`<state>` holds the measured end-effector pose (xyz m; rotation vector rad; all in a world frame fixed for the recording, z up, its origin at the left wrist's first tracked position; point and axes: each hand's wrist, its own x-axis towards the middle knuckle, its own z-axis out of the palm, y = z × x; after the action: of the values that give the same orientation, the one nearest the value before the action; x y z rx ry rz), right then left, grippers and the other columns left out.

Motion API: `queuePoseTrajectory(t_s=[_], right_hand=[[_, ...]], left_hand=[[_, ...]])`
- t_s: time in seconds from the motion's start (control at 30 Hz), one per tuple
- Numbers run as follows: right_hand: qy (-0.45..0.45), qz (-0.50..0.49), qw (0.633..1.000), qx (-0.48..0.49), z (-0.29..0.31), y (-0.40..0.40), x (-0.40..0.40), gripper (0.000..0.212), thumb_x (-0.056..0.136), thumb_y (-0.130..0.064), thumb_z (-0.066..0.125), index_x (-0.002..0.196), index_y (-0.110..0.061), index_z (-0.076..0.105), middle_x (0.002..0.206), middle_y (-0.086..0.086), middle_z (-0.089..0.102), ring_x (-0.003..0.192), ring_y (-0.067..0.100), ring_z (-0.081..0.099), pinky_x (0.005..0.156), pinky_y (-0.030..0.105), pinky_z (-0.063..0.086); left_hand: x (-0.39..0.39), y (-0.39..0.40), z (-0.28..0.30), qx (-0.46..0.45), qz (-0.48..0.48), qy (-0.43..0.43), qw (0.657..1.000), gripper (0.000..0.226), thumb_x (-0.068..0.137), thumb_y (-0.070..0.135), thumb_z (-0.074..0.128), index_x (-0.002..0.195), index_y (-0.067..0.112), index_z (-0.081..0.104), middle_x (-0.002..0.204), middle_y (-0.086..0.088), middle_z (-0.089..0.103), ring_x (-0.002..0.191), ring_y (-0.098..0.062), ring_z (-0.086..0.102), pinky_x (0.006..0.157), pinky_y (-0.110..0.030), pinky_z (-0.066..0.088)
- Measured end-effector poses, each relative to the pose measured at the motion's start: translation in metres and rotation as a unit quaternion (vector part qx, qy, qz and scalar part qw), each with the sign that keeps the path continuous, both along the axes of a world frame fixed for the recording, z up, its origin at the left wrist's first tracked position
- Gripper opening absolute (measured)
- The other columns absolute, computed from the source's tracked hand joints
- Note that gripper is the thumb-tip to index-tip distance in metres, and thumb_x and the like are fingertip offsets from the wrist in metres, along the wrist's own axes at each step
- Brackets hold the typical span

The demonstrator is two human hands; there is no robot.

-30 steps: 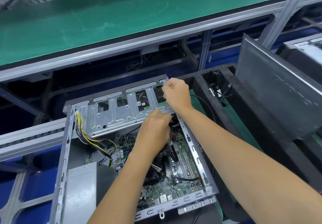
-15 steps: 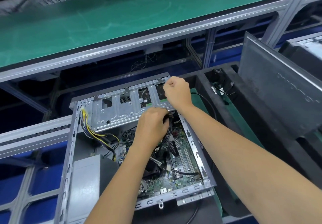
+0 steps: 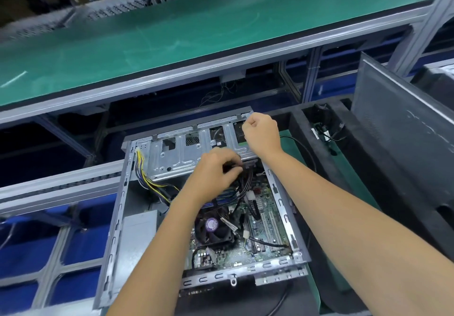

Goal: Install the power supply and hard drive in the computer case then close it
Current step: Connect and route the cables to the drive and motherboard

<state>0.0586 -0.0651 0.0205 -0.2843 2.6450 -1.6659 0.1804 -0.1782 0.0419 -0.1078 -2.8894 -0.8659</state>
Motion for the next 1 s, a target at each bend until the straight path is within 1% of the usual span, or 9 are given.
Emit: queuePoseTrajectory(t_s=[0.13,0.27,0.4,0.47,0.63,0.73,0.83,0.93,1.0], right_hand=[[-0.004,-0.002,1.0,0.007,0.0,-0.002,-0.002,0.02,0.089,-0.008,0.051,0.069,-0.007,0.055,0.065,0.002,0.057,0.061,0.016,0.048,0.061,0.035,0.047],[-0.003,-0.003,1.0,0.022,-0.001,-0.004,-0.005,0.019,0.087,-0.008,0.049,0.072,-0.001,0.059,0.068,0.008,0.062,0.062,0.019,0.051,0.057,0.031,0.045],[0.01,-0.004,0.999,0.038,-0.002,-0.005,-0.006,0.019,0.087,-0.008,0.049,0.074,0.001,0.06,0.076,0.016,0.068,0.065,0.021,0.054,0.062,0.035,0.049],[0.012,-0.003,0.999,0.041,-0.002,-0.006,-0.006,0.019,0.087,-0.008,0.049,0.078,0.003,0.062,0.079,0.018,0.069,0.067,0.022,0.056,0.064,0.036,0.051],[0.01,0.0,0.999,0.034,0.001,-0.005,-0.005,0.018,0.087,-0.006,0.049,0.08,0.006,0.061,0.082,0.021,0.068,0.068,0.025,0.058,0.064,0.036,0.051],[0.009,-0.003,0.999,0.031,0.001,-0.005,-0.005,0.018,0.088,-0.006,0.05,0.08,0.004,0.062,0.082,0.018,0.069,0.077,0.033,0.066,0.066,0.036,0.052],[0.006,-0.008,1.0,0.029,0.002,-0.006,-0.004,0.019,0.087,-0.006,0.05,0.079,0.005,0.062,0.081,0.019,0.068,0.079,0.035,0.067,0.064,0.038,0.053],[0.004,-0.01,1.0,0.029,0.002,-0.006,-0.004,0.019,0.086,-0.006,0.049,0.079,0.007,0.061,0.083,0.024,0.068,0.07,0.032,0.064,0.063,0.041,0.054],[0.002,-0.011,1.0,0.026,0.002,-0.006,-0.004,0.018,0.086,-0.006,0.049,0.079,0.006,0.061,0.081,0.022,0.068,0.074,0.033,0.066,0.063,0.041,0.054]], left_hand=[[0.031,-0.058,0.005,0.0,0.103,-0.091,0.99,0.015,0.09,0.024,0.06,0.077,0.02,0.066,0.065,0.014,0.061,0.061,-0.001,0.056,0.052,-0.01,0.04],[0.047,-0.075,-0.019,-0.097,0.105,-0.255,0.956,0.025,0.091,0.012,0.053,0.114,0.017,0.059,0.1,-0.002,0.065,0.087,-0.019,0.06,0.078,-0.029,0.049],[0.039,-0.071,-0.032,-0.067,0.098,-0.281,0.952,0.054,0.093,0.034,0.057,0.141,0.019,0.037,0.123,-0.007,0.058,0.105,-0.021,0.056,0.087,-0.027,0.042],[0.032,-0.072,-0.032,-0.037,0.076,-0.282,0.956,0.053,0.095,0.037,0.052,0.143,0.021,0.037,0.134,-0.003,0.053,0.116,-0.02,0.053,0.095,-0.029,0.041],[0.031,-0.062,-0.034,0.155,0.029,-0.28,0.947,0.028,0.101,0.032,0.042,0.107,0.023,0.068,0.108,0.006,0.068,0.104,-0.012,0.062,0.092,-0.031,0.046],[0.029,-0.057,-0.033,0.351,0.067,-0.313,0.88,0.032,0.099,0.006,0.042,0.097,0.016,0.072,0.111,0.0,0.07,0.11,-0.018,0.062,0.097,-0.034,0.047],[0.03,-0.056,-0.031,0.356,0.058,-0.317,0.877,0.026,0.086,-0.007,0.056,0.09,0.016,0.068,0.103,0.001,0.071,0.102,-0.009,0.065,0.094,-0.026,0.044],[0.032,-0.042,-0.035,0.378,0.052,-0.317,0.869,0.022,0.079,0.001,0.072,0.077,0.016,0.056,0.095,-0.022,0.065,0.106,-0.024,0.064,0.099,-0.033,0.043],[0.031,-0.029,-0.04,0.426,0.066,-0.315,0.845,0.029,0.078,-0.001,0.073,0.077,0.016,0.049,0.084,-0.017,0.056,0.101,-0.025,0.064,0.088,-0.03,0.051]])
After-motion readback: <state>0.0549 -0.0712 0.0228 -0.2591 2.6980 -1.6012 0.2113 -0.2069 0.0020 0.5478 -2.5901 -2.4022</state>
